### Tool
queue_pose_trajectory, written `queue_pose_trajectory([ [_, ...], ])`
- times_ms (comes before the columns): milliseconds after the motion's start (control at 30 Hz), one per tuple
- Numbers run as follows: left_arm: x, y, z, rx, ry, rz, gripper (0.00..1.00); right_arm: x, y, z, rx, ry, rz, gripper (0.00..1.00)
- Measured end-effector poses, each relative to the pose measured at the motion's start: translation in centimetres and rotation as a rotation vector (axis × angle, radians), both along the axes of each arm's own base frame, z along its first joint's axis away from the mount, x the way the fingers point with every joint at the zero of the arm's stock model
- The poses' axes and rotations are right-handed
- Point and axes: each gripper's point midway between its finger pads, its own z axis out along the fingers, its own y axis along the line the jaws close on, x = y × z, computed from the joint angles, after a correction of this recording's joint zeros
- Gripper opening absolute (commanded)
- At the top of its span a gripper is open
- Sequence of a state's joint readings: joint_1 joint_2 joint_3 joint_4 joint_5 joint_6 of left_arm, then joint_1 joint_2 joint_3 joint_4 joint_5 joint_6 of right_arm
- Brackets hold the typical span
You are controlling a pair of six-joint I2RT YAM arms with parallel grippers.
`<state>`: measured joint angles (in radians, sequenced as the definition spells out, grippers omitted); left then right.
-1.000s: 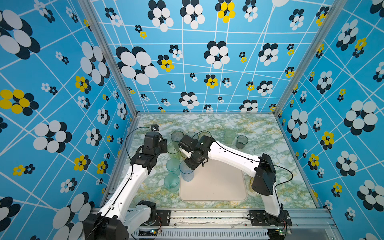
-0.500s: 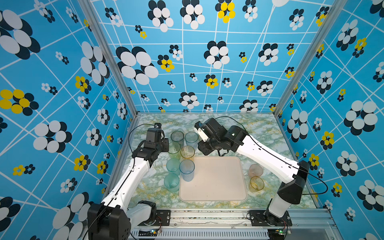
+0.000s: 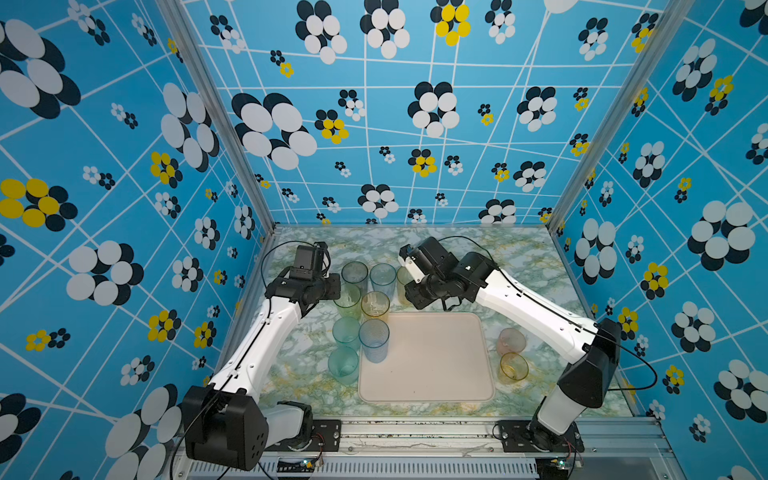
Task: Place the glasses into the tray
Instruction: Pick up the glass from the middle-left of the table.
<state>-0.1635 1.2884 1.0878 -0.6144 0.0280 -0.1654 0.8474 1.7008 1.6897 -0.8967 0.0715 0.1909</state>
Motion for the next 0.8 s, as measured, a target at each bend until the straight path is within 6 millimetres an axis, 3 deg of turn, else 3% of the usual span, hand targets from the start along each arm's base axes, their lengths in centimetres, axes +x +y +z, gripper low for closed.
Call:
queue_pose_trajectory([
  [333,0.1,-0.4,-2.2,-0.005,0.082,-0.013,0.44,0.2,-1.3,0.8,0.029,-0.023,-0.024,0.45],
  [433,0.1,-0.4,-2.6,-0.004,0.093,-0.015,0.36,0.2,-1.4,0.8,0.032,-0.026,-0.026,0.45],
  [800,0.4,-0.5,-4.0,0.003,0.139,-0.015,0.23,0.0,-2.0,-0.8,0.013,-0.008,-0.032,0.45],
])
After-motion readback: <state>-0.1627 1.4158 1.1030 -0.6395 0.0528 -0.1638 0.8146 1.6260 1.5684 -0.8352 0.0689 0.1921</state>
